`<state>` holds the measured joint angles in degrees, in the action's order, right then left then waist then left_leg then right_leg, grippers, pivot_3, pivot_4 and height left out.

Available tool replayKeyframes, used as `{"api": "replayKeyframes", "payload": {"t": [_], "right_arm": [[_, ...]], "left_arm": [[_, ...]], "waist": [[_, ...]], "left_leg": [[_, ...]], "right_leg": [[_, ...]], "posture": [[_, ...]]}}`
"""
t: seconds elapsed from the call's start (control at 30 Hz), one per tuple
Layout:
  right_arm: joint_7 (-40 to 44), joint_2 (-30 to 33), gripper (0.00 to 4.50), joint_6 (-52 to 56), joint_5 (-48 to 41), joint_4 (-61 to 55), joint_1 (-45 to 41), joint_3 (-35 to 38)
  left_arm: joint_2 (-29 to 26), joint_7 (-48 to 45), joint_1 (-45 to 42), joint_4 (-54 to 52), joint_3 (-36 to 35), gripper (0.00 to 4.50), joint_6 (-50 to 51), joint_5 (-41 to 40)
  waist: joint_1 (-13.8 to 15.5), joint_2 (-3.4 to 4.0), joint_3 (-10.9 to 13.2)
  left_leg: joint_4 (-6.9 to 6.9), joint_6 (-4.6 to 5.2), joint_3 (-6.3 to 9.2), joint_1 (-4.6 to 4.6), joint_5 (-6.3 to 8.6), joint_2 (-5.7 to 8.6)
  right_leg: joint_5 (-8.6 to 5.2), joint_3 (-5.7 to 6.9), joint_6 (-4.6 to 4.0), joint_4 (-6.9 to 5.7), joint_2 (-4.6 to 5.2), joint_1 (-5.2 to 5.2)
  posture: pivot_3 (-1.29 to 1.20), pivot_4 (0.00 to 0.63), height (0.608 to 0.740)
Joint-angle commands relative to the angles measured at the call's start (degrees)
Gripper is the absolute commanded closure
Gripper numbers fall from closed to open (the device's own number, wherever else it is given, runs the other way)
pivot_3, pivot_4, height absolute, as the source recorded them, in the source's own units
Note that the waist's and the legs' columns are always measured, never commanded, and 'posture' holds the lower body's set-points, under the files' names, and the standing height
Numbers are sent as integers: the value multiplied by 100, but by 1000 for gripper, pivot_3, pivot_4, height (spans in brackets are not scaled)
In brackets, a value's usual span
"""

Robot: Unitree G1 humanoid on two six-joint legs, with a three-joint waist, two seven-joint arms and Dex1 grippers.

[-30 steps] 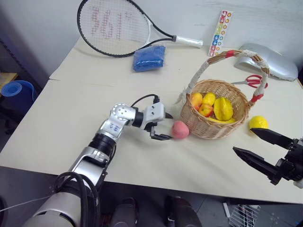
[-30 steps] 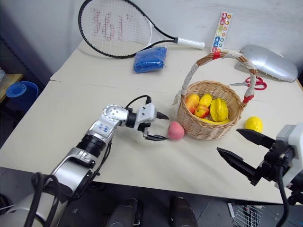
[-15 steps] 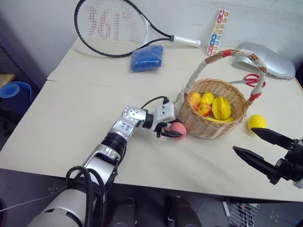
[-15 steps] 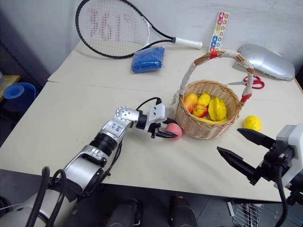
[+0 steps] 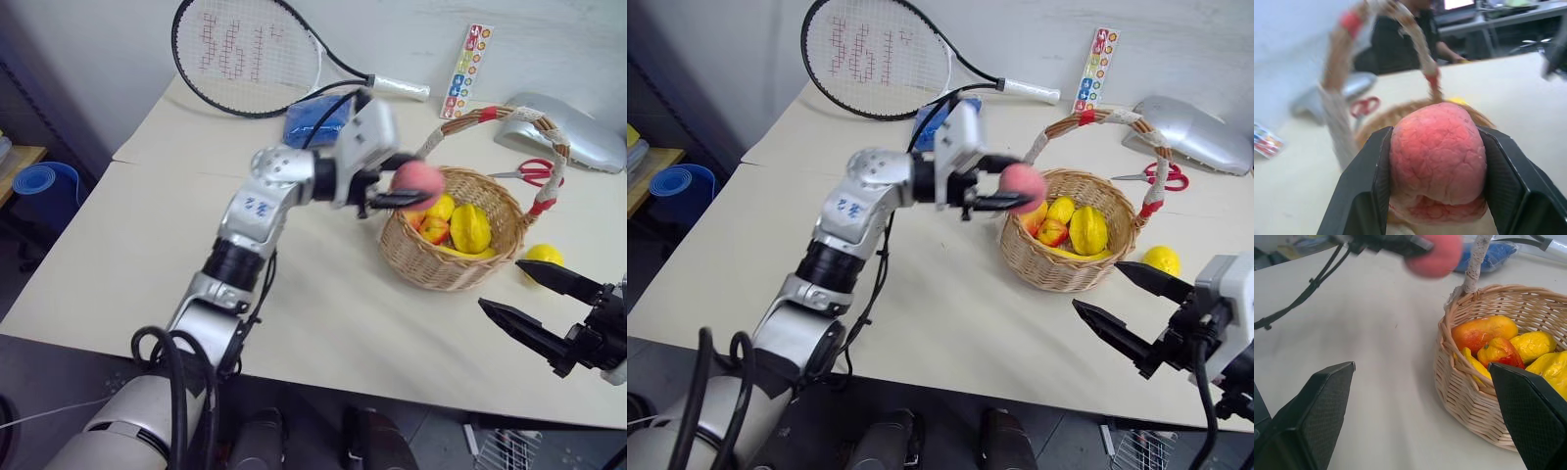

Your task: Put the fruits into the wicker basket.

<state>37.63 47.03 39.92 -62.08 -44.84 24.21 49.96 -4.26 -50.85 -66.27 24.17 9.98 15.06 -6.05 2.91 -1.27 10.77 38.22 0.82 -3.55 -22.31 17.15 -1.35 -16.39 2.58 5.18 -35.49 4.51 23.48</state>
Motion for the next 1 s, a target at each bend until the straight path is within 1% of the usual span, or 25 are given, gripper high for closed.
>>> {"api": "replayKeyframes", "payload": {"t": [0.03,0.07,0.13,0.17,0.3,0.4,0.47,0.53,0.57,0.67,0.73,0.77,0.83,0.93,1.0], "right_arm": [[-76,-79,0,-126,-6,56,58,284],[-51,-100,0,-147,31,33,96,274],[-86,-179,0,-199,144,32,159,235],[-118,-223,0,-236,228,50,170,214],[-335,-451,0,-340,559,294,142,131],[-436,-621,0,-344,463,515,127,221],[-505,-722,0,-343,458,736,178,398],[-534,-814,0,-393,603,927,329,591],[-544,-840,0,-400,629,965,372,644],[-515,-912,0,-161,412,1301,705,1004],[-251,-861,0,-138,348,1351,922,1089],[-180,-780,0,-168,455,1443,951,1077],[-123,-650,0,-197,604,1643,937,1064],[-52,-418,0,-247,846,2069,762,979],[4,-170,0,-343,1222,2399,407,499]], "left_arm": [[259,407,-202,628,216,2361,-354,316],[329,378,-240,795,259,2361,-428,335],[470,269,-289,1114,300,1650,-485,299],[510,256,-299,1245,326,1392,-566,328],[473,236,-331,1483,307,70,-762,388],[345,-37,-212,1151,170,15,-687,156],[75,-674,53,226,-241,15,515,-798],[-481,-1301,388,-712,-574,15,1453,-1578],[-659,-1414,486,-964,-622,15,1660,-1744],[-1704,-2107,885,-1845,-876,15,2323,-2365],[-2251,-2448,1092,-2322,-1032,15,2754,-2831],[-2535,-2658,1225,-2595,-1113,15,2934,-3073],[-2893,-2851,1404,-3000,-1199,15,3133,-3388],[-3139,-2735,1550,-3435,-1247,15,3224,-3571],[-3254,-2574,1757,-3806,-1258,15,3155,-3581]], "waist": [[-9,0,0],[-21,0,0],[-31,-1,0],[-34,0,0],[-36,-1,0],[-39,0,0],[-62,1,0],[-125,11,-3],[-162,15,-4],[-200,22,-6],[-198,23,-5],[-199,25,-5],[-207,24,-5],[-176,24,-5],[-172,24,-5]], "left_leg": [[0,0,-4,1,0,1],[-2,0,-10,2,0,0],[-3,0,-14,3,0,-4],[-3,0,-15,1,0,-6],[-4,0,-17,1,0,-6],[-5,0,-17,1,0,-7],[-6,0,-18,0,1,-7],[-10,-1,-16,-1,0,-12],[-12,-2,-15,0,1,-16],[-14,-14,-14,12,-2,-33],[-18,-23,-10,25,-6,-35],[-18,-25,-7,25,-7,-37],[-18,-31,-2,31,-10,-39],[-18,-33,-2,35,-9,-28],[-16,-31,-4,35,-9,-23]], "right_leg": [[0,7,1,0,0,2],[0,10,1,-1,-2,5],[0,11,1,-3,-6,10],[0,12,1,-3,-7,12],[0,11,0,-1,-6,13],[0,11,0,-1,-5,14],[-1,11,-1,-2,-4,15],[-4,5,-8,-4,1,16],[-8,-1,-14,-6,4,16],[-18,-28,-33,-20,4,16],[-32,-27,-56,-41,3,14],[-33,-26,-58,-42,2,14],[-34,-27,-61,-45,1,8],[-33,-30,-60,-40,4,-3],[-33,-36,-61,-33,2,-4]], "posture": [[0,150,740],[0,150,740],[0,150,740],[0,150,740],[0,150,740],[0,150,740],[0,150,740],[0,150,740],[0,150,740],[0,150,740],[0,150,740],[0,150,740],[0,150,740],[0,150,740],[0,150,740]]}}
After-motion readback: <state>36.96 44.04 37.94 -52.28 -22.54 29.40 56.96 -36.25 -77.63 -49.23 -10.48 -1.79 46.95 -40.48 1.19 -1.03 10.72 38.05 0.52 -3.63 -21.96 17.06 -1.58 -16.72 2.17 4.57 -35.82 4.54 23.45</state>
